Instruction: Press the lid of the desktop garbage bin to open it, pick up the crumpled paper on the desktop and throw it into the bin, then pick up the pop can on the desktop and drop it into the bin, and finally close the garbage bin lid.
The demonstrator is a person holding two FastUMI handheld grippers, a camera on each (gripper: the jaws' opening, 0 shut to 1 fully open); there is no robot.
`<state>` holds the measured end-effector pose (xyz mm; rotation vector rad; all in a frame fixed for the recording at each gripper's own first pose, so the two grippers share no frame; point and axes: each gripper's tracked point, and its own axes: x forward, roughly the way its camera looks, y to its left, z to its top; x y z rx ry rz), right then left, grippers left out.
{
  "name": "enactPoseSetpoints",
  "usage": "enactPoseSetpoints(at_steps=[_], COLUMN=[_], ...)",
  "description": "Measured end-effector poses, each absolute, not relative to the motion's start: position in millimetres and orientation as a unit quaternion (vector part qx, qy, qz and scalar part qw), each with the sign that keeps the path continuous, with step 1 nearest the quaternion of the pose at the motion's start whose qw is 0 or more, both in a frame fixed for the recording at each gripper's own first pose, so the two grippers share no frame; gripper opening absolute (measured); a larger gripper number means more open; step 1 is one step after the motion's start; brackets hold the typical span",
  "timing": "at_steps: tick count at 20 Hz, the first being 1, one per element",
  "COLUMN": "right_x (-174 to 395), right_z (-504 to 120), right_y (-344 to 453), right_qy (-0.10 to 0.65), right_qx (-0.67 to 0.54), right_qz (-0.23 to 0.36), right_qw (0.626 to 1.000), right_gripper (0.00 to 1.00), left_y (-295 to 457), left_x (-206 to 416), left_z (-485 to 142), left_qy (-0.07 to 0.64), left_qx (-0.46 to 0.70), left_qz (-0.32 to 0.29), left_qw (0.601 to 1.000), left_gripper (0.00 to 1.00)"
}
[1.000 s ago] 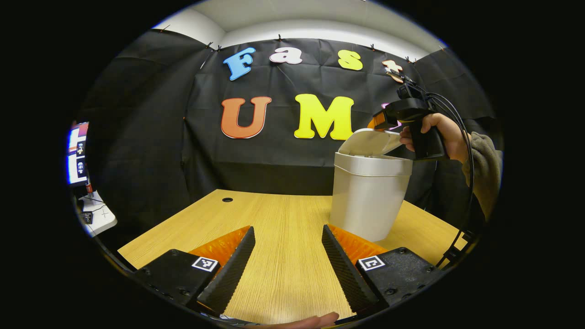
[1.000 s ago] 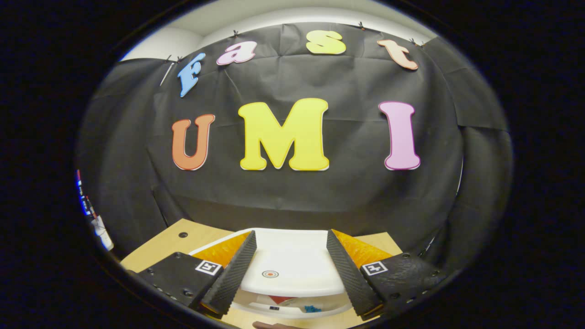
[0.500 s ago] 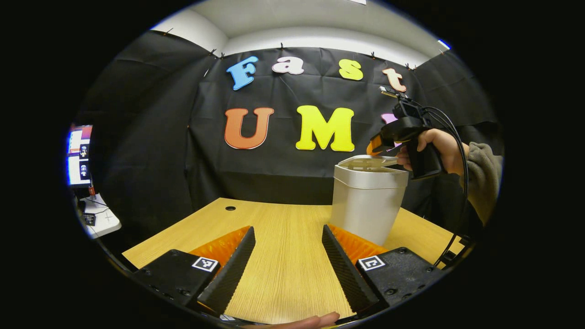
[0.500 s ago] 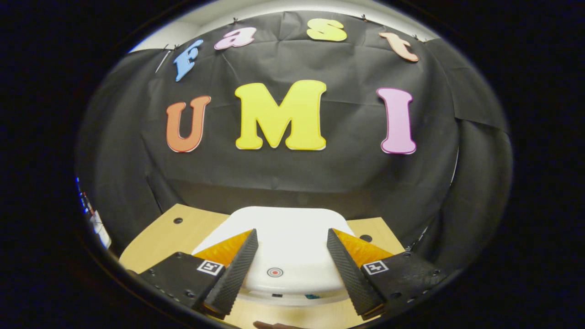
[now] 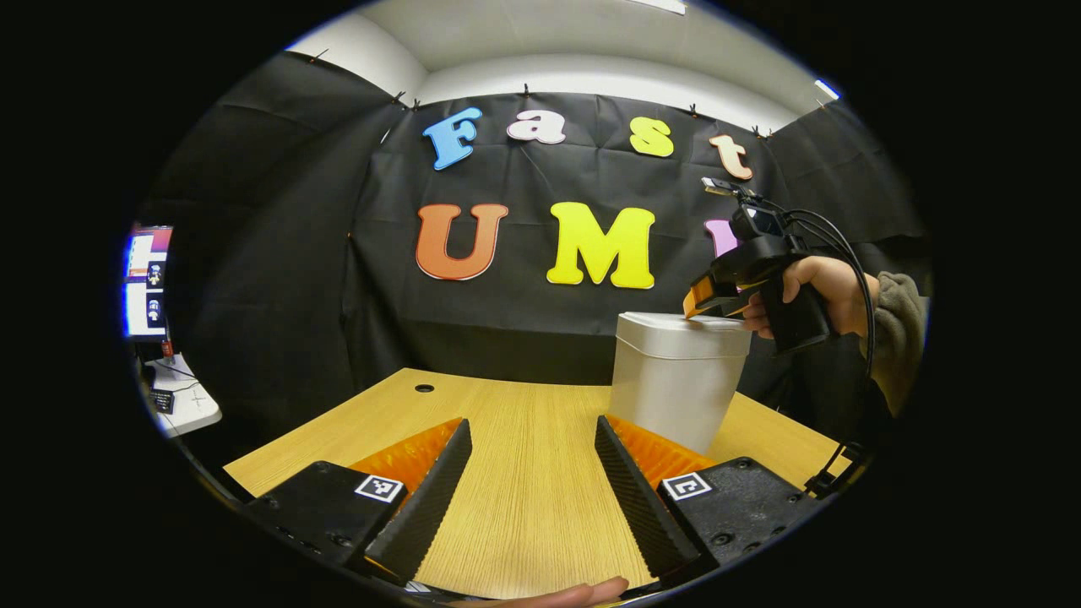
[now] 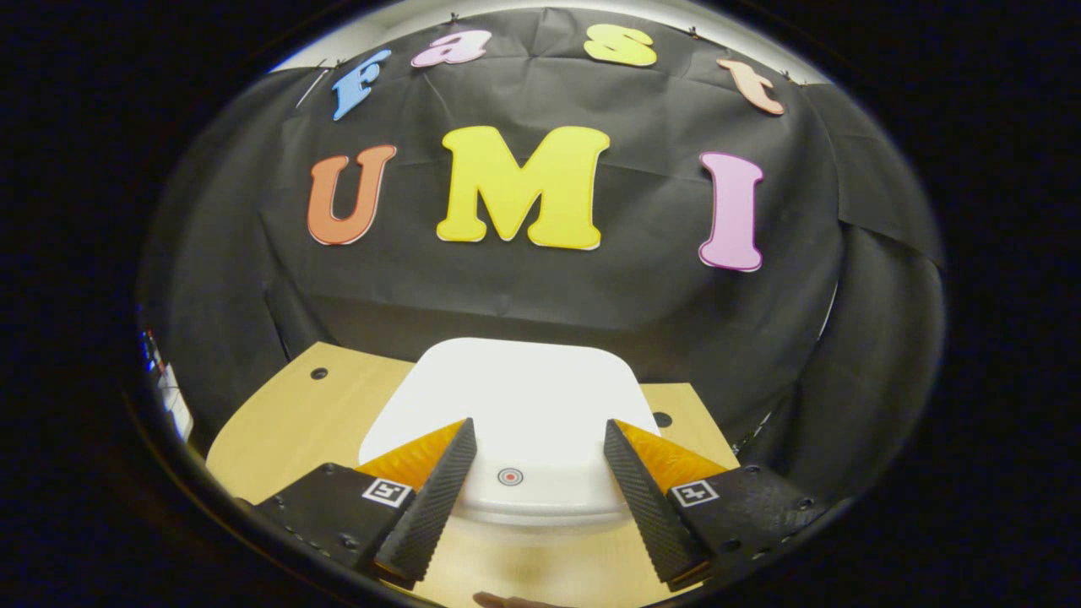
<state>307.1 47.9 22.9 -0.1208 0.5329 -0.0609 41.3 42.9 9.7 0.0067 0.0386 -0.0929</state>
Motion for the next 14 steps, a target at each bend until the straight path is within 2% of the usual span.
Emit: enactPoseSetpoints(at_steps=[8, 14], right_x=[298, 297], right_z=[16, 11], right_y=[47, 45], right_qy=[0.254, 0.209], right_qx=[-0.014, -0.019], right_qz=[0.015, 0.021], right_qw=[0.967, 0.977], right_gripper=[0.95, 0.96], left_y=[38, 36], left_x=[39, 41], left_z=[10, 5], left_qy=[0.017, 0.026], left_qx=[0.005, 0.000], left_qz=[-0.057, -0.059], left_qw=[0.998, 0.998], left_gripper=[0.95, 0.95])
